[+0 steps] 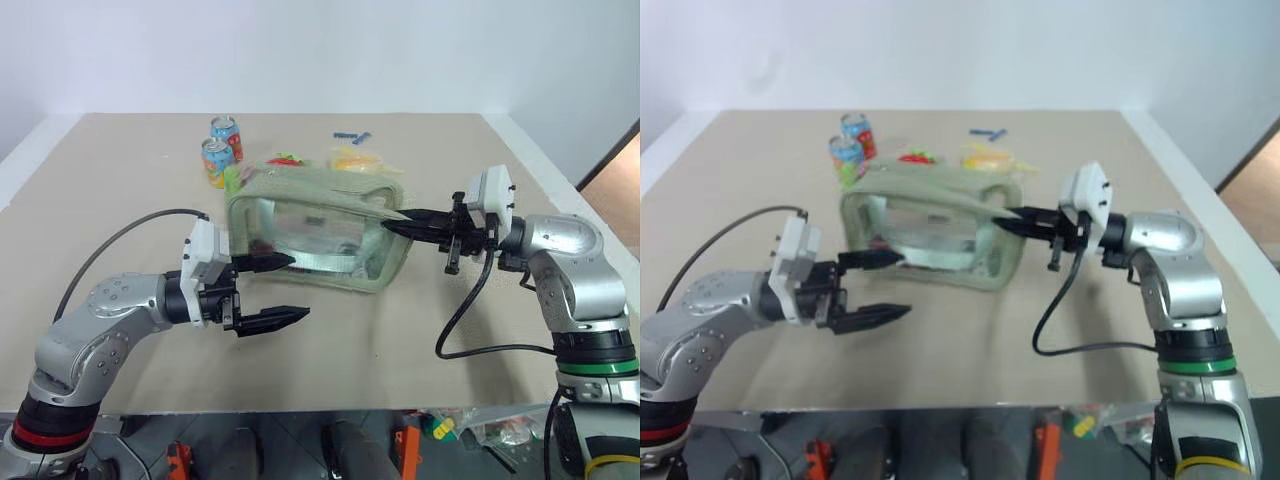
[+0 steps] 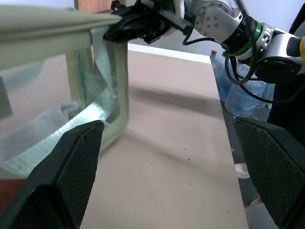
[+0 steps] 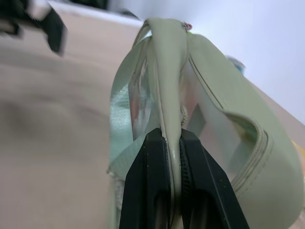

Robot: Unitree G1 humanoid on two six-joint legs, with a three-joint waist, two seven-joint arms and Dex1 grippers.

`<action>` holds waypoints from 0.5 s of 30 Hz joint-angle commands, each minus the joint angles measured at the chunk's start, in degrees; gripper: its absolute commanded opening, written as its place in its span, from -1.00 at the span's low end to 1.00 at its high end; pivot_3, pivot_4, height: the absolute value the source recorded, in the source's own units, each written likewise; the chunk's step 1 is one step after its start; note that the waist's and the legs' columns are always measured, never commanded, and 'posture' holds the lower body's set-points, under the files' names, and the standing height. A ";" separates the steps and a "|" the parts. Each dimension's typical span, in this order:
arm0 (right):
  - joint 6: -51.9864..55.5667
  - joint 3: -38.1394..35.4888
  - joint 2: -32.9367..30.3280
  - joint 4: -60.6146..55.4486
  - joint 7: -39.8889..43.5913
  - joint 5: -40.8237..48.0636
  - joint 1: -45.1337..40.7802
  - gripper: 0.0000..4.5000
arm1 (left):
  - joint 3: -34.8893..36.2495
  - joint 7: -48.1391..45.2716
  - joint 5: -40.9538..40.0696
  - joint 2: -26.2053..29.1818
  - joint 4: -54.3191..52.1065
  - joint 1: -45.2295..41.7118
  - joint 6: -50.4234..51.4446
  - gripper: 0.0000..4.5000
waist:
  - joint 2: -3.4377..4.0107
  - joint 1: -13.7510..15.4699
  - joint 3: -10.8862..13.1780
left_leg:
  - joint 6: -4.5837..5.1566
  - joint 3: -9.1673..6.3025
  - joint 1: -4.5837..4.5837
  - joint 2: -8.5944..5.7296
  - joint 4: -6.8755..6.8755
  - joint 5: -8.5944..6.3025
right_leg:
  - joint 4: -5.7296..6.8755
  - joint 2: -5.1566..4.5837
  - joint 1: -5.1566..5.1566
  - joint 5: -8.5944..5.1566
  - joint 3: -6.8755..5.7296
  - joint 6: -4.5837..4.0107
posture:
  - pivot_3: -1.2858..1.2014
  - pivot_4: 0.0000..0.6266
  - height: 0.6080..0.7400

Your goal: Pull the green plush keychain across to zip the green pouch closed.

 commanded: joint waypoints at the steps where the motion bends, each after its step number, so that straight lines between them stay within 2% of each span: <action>1: -2.32 -1.27 -0.57 1.19 2.49 1.56 -1.87 -0.99 | 1.82 0.45 -0.85 0.74 -2.13 0.63 -0.54 1.00 | 0.00 0.03 0.00 | 0.00 -0.01 -0.02 -0.01 -0.01 -0.04 | -0.01 -0.02 0.00 -0.04 -0.01 0.01 | 0.03 -0.52 1.00; 7: -5.42 -1.22 -0.95 3.64 2.60 -0.75 -0.45 -0.99 | 1.92 1.47 -1.10 0.56 -3.00 1.23 -0.38 1.00 | 0.00 0.02 0.00 | 0.00 -0.02 0.00 -0.02 0.01 -0.04 | 0.00 -0.03 0.01 -0.03 -0.02 0.02 | 0.03 -0.52 1.00; 15: -1.13 -3.99 -2.04 -0.04 -0.56 2.19 -0.60 -0.99 | 1.91 2.42 -1.68 0.70 -3.42 1.32 -0.38 1.00 | 0.00 0.03 0.00 | -0.03 0.00 0.00 -0.03 0.05 -0.02 | 0.00 -0.04 0.01 -0.03 0.00 -0.02 | 0.03 -0.52 1.00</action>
